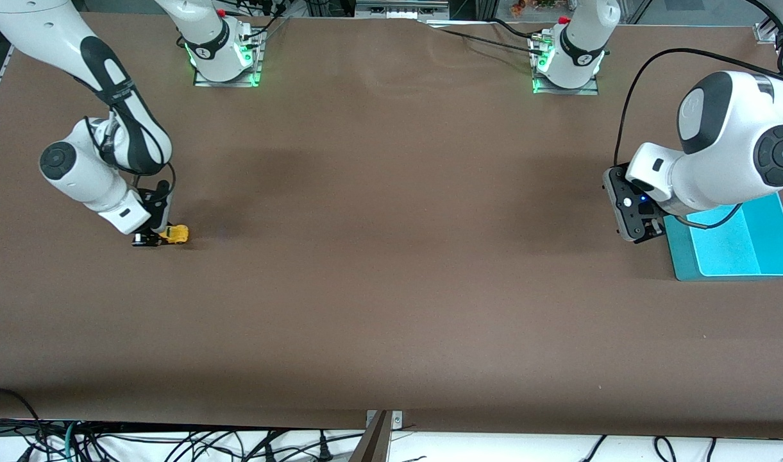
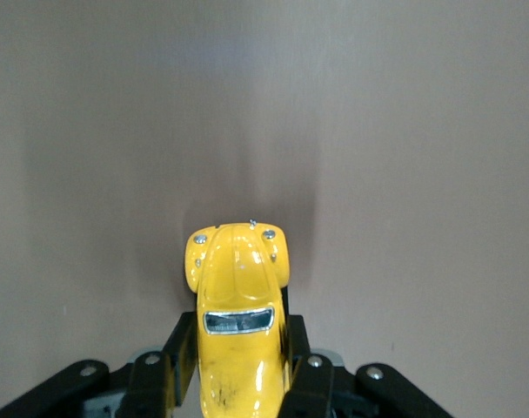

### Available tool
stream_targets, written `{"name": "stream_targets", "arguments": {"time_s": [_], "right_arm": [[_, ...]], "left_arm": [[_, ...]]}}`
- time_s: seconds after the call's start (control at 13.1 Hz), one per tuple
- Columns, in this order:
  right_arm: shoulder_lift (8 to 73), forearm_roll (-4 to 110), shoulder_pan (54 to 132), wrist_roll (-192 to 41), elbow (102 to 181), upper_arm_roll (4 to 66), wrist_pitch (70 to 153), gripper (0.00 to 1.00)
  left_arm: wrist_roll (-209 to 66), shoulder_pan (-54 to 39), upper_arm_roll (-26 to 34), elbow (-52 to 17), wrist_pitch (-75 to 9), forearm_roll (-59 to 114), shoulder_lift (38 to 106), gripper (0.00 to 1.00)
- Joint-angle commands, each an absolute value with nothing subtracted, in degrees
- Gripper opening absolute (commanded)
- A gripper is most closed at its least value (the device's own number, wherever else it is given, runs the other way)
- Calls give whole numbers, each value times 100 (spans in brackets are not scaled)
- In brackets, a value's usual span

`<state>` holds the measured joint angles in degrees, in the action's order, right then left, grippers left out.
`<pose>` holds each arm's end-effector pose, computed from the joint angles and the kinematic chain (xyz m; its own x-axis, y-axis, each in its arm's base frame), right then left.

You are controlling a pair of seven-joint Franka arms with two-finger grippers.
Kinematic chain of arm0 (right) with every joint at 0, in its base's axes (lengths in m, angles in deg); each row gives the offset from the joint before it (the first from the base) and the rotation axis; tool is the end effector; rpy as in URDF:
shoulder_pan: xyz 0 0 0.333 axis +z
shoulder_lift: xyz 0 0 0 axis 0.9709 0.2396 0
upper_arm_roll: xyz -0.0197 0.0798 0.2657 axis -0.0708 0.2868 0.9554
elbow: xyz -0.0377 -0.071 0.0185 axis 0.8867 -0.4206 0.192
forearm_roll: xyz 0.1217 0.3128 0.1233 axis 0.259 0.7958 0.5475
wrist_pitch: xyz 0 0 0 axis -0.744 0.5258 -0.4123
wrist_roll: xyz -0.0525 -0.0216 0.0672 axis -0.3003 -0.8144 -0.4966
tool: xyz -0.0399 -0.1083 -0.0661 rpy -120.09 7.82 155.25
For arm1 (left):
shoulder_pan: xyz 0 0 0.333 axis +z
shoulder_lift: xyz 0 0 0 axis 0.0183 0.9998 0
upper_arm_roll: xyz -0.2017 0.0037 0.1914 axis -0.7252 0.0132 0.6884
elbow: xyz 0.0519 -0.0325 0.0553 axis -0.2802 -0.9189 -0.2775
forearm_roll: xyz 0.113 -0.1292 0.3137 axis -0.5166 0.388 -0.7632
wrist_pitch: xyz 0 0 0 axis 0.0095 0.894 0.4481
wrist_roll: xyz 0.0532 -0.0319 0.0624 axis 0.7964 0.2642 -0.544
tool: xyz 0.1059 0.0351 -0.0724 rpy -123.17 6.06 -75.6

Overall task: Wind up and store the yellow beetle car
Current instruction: 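Carry the car toward the table middle and open the right gripper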

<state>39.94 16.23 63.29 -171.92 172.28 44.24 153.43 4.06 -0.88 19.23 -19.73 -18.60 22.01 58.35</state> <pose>0.5125 -0.0807 0.1643 -0.0317 0.9995 0.0068 0.9951 0.0309 0.0940 0.5491 -0.0556 0.3804 0.2903 -0.9569 -0.0026 -0.9378 -0.2850 0.1983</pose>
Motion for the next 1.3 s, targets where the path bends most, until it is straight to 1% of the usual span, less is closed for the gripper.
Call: {"name": "stream_targets", "arguments": {"time_s": [0.0, 0.23, 0.38, 0.46, 0.53, 0.69, 0.84, 0.99, 1.14, 1.22], "right_arm": [[4408, 1678, 5901, -17691, 17321, 4457, 15404, 0], [4443, 1687, 5514, -18104, 17312, 4457, 15395, 0], [4478, 1696, 5487, -18114, 17190, 4466, 15351, 0], [4487, 1704, 5495, -18079, 17137, 4483, 15342, 2], [4487, 1731, 5496, -18053, 17110, 4518, 15334, 9], [4487, 1880, 5504, -17956, 16892, 4711, 15098, 35], [4496, 1880, 5513, -17947, 16680, 4870, 14878, 48], [4496, 1880, 5531, -17921, 16452, 5036, 14632, 57], [4496, 1880, 5539, -17912, 16302, 5107, 14499, 70], [4522, 1880, 5540, -17912, 16267, 5134, 14499, 82]], "left_arm": [[527, -89, 1916, -2103, -1981, 2163, 5792, 100], [536, -89, 1916, -2164, -2043, 2172, 5792, 100], [536, -89, 1907, -2164, -2043, 2172, 5792, 100], [536, -89, 1907, -2164, -2043, 2172, 5792, 100], [536, -89, 1907, -2164, -2043, 2172, 5792, 100], [536, -89, 1898, -2164, -2043, 2172, 5792, 100], [536, -89, 1898, -2164, -2043, 2163, 5792, 100], [536, -89, 1898, -2164, -2043, 2163, 5792, 100], [527, -89, 1898, -2164, -2043, 2172, 5792, 100], [536, -89, 1889, -2164, -2043, 2172, 5792, 100]]}}
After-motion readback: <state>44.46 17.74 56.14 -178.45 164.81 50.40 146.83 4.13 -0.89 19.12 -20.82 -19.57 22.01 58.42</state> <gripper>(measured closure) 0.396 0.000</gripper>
